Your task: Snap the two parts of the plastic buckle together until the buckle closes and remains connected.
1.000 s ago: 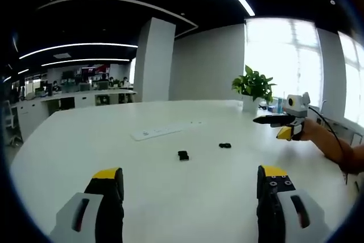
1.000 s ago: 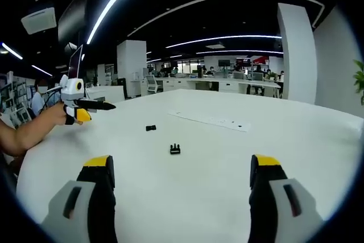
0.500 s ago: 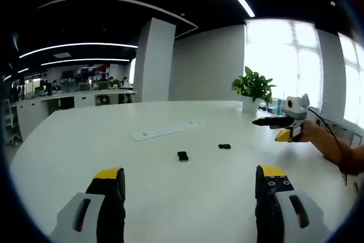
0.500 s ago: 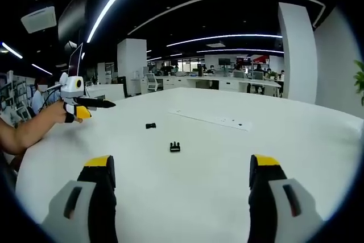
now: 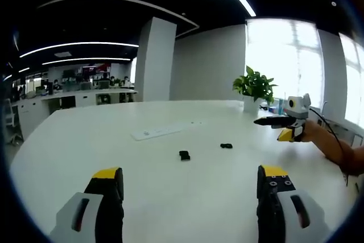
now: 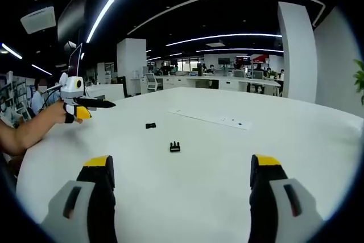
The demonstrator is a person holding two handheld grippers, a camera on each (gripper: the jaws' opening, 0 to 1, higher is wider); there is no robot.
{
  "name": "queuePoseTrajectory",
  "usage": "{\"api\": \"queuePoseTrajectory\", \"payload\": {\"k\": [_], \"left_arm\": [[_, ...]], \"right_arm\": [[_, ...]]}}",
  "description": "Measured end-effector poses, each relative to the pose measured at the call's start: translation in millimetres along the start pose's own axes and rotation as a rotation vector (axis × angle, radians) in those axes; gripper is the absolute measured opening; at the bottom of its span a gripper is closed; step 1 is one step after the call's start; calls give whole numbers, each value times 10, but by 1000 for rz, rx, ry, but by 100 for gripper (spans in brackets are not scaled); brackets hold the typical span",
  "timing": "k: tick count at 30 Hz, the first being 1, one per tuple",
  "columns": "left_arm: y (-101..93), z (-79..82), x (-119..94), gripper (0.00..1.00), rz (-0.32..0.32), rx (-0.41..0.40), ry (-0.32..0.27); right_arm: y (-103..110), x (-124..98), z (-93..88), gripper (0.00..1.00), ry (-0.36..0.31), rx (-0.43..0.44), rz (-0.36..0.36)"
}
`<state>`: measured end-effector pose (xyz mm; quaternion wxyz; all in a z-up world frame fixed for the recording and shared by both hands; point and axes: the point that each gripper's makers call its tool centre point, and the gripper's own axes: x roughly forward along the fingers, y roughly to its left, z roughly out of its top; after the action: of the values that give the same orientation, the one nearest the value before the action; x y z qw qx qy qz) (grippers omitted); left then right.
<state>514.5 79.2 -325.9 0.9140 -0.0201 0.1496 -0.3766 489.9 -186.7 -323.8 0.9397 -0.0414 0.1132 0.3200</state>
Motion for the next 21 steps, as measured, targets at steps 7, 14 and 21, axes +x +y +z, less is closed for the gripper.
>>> {"api": "queuePoseTrajectory", "payload": {"k": [7, 14, 21], "left_arm": [[-3, -14, -23, 99, 0, -16, 3], [-55, -37, -16, 99, -12, 2, 12], [-55, -58, -6, 99, -14, 0, 25]], "right_arm": [[-26, -9, 8, 100, -4, 5, -9], [-21, -3, -1, 100, 2, 2, -8], [-30, 6, 14, 100, 1, 2, -6]]}}
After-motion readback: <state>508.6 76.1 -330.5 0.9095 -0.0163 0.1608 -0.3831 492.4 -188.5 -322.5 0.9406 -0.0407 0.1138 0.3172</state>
